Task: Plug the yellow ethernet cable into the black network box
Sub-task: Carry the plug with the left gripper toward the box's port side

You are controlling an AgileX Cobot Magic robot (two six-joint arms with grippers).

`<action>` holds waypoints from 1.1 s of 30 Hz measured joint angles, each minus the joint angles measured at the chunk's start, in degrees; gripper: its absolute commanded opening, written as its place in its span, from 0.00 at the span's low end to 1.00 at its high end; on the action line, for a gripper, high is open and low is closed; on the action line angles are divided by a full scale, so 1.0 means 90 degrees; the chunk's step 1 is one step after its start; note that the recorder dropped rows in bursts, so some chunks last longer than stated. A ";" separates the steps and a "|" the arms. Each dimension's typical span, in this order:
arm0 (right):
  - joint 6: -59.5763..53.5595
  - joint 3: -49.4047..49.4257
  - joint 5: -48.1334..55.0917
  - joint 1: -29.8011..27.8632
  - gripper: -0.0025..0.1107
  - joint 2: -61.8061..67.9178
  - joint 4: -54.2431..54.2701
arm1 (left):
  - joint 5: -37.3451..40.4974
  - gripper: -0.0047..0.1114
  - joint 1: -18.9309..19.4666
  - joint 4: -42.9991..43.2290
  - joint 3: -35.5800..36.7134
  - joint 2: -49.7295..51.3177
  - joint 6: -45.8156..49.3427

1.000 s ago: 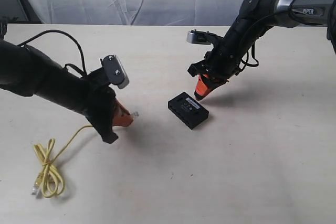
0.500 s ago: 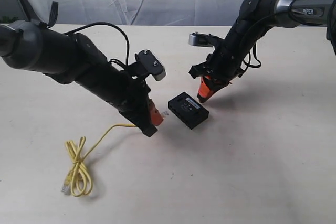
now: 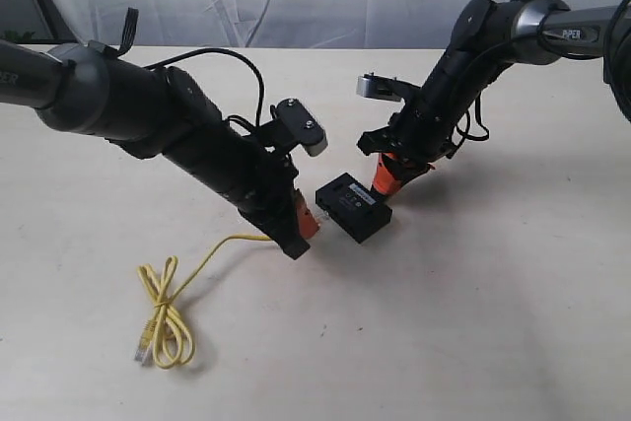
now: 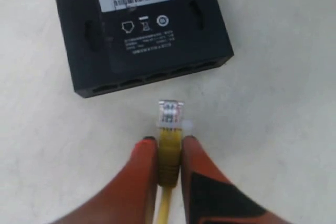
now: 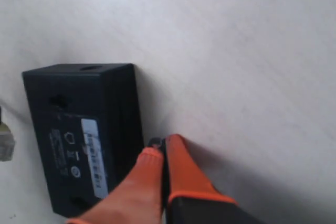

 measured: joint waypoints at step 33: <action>-0.0036 0.0000 0.0009 0.0000 0.01 0.0025 0.0167 | 0.0005 0.04 0.0000 0.0535 -0.0562 0.0492 -0.1140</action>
